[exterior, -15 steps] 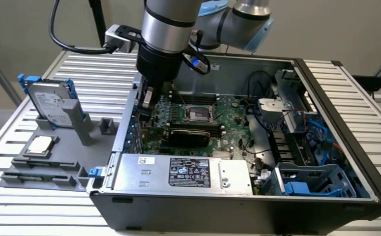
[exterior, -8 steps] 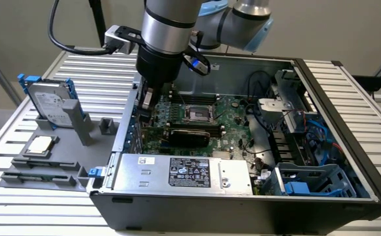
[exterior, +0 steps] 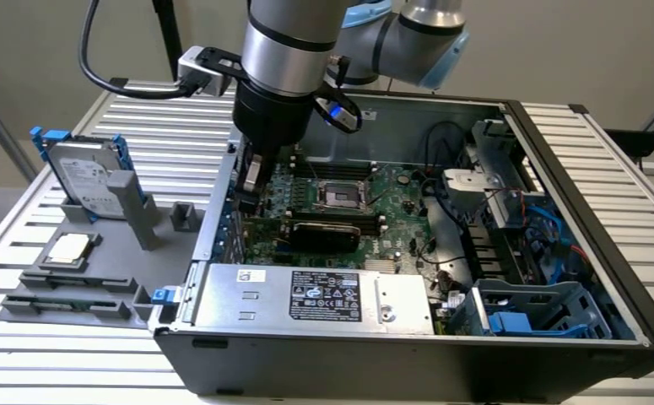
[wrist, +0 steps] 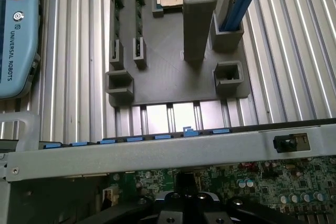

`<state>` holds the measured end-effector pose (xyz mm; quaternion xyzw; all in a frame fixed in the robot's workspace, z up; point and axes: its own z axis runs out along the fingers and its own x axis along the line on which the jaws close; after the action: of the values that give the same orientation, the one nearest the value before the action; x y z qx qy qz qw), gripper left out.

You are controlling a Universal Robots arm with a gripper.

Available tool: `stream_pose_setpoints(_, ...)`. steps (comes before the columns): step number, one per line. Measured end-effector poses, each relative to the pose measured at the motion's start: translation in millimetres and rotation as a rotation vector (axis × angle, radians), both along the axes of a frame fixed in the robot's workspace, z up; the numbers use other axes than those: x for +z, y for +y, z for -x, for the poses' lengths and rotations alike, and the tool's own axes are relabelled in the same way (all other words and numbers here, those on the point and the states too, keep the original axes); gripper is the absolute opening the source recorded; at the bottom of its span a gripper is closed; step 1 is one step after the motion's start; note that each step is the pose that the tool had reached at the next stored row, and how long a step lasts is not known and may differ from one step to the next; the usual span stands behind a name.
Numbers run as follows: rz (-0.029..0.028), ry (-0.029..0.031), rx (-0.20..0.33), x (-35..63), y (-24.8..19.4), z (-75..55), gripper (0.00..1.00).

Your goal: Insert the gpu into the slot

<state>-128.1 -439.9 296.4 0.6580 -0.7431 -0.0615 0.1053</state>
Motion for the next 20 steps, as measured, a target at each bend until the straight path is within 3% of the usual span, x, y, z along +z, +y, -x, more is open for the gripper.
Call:
stream_pose_setpoints(6,0.0000,-0.0001,0.000,0.0,2.9,0.7,0.11)
stream_pose_setpoints(20,-0.0002,-0.0001,0.003,0.5,3.0,-3.0,0.11)
